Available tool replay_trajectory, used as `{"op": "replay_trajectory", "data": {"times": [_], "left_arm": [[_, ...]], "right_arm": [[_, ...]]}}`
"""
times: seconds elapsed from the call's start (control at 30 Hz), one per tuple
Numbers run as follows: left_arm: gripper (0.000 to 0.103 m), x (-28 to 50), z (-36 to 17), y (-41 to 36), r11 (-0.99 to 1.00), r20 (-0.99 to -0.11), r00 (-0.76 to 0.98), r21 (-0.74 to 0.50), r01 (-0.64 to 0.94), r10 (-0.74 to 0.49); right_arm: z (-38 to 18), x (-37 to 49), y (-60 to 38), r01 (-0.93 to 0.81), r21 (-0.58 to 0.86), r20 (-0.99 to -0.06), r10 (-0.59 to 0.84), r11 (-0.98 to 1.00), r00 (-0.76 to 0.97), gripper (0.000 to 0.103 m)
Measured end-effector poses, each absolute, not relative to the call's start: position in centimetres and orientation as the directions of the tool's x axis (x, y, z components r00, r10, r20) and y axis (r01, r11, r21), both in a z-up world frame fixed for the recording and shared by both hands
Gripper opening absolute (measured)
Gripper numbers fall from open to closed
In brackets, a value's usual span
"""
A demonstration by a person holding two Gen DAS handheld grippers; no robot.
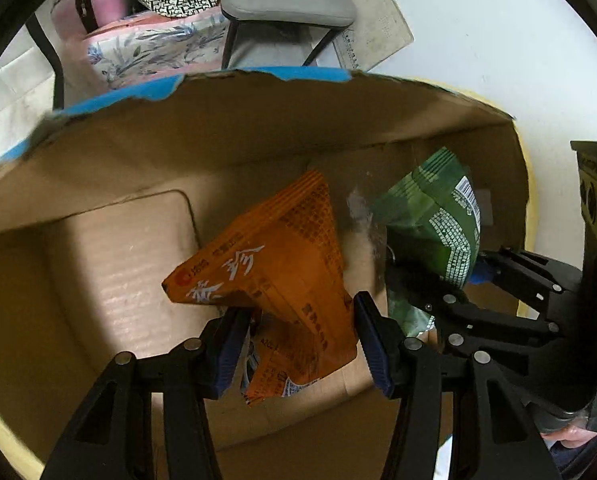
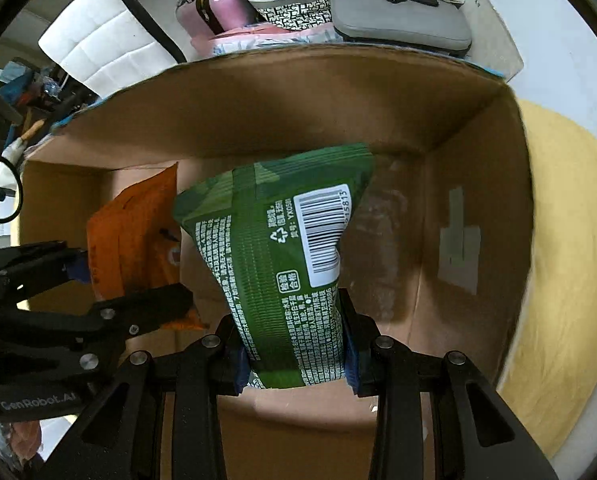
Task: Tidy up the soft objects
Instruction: 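Carry both bags over the cardboard box and lower them inside, then open both tools to release the bags and lift out of the box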
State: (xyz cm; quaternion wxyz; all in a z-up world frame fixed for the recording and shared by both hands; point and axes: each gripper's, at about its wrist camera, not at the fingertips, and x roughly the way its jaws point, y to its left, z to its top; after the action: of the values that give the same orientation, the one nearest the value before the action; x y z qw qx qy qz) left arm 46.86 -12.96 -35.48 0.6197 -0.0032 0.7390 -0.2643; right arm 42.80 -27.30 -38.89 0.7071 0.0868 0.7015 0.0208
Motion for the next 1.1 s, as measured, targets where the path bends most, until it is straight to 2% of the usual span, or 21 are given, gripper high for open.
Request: {"op": "replay_trajectory", "data": {"times": [0.2,0.27,0.3,0.43,0.53,0.6,0.63,0.7,0.73,0.77,1.1], "left_arm": [[0.051,47.5,-36.0,-13.3,0.871,-0.912,-0.254,-0.39,0.3,-0.321],[0.054,47.6,-35.8,-13.1,0.881,-0.918,-0.248,-0.374,0.29,-0.309],[0.057,47.6,-35.7,-13.1,0.89,-0.926,-0.243,-0.352,0.289,-0.288],[0.058,47.1,-34.7,-12.6,0.905,-0.939,-0.216,-0.32,0.28,-0.266],[0.069,46.5,-34.1,-11.6,0.921,-0.952,-0.184,-0.288,0.262,-0.246],[0.082,45.9,-33.2,-10.7,0.932,-0.958,-0.162,-0.271,0.243,-0.236],[0.084,45.6,-32.8,-10.2,0.939,-0.963,-0.143,-0.258,0.227,-0.23],[0.086,44.9,-31.8,-9.0,0.95,-0.968,-0.098,-0.246,0.193,-0.231],[0.087,44.4,-31.3,-8.6,0.953,-0.969,-0.081,-0.246,0.178,-0.235],[0.088,43.8,-30.6,-8.3,0.957,-0.972,-0.061,-0.235,0.169,-0.228],[0.089,37.7,-24.3,-5.9,0.98,-0.976,0.162,-0.122,0.157,-0.147]], "right_arm": [[-40.7,44.8,-27.7,0.119,0.147,-0.988,0.152,0.982,-0.032,0.039],[-40.8,45.1,-27.7,0.122,0.133,-0.989,0.14,0.983,-0.051,0.046],[-40.8,45.2,-27.8,0.126,0.133,-0.989,0.14,0.983,-0.047,0.046],[-40.7,45.4,-27.7,0.115,0.126,-0.99,0.133,0.985,-0.053,0.052],[-39.6,44.1,-27.7,0.108,0.118,-0.99,0.125,0.987,-0.059,0.058],[-39.0,43.1,-27.6,0.113,0.112,-0.992,0.118,0.987,-0.049,0.061],[-38.6,42.8,-27.2,0.113,0.111,-0.992,0.117,0.987,-0.046,0.063],[-37.2,41.8,-26.8,0.123,0.107,-0.993,0.111,0.987,-0.03,0.075],[-36.6,41.2,-26.7,0.124,0.107,-0.994,0.11,0.986,-0.017,0.095],[-36.1,40.7,-26.5,0.122,0.112,-0.994,0.114,0.986,-0.004,0.103],[-29.6,34.7,-23.7,0.107,0.039,-0.994,0.027,0.993,0.11,0.103]]}}
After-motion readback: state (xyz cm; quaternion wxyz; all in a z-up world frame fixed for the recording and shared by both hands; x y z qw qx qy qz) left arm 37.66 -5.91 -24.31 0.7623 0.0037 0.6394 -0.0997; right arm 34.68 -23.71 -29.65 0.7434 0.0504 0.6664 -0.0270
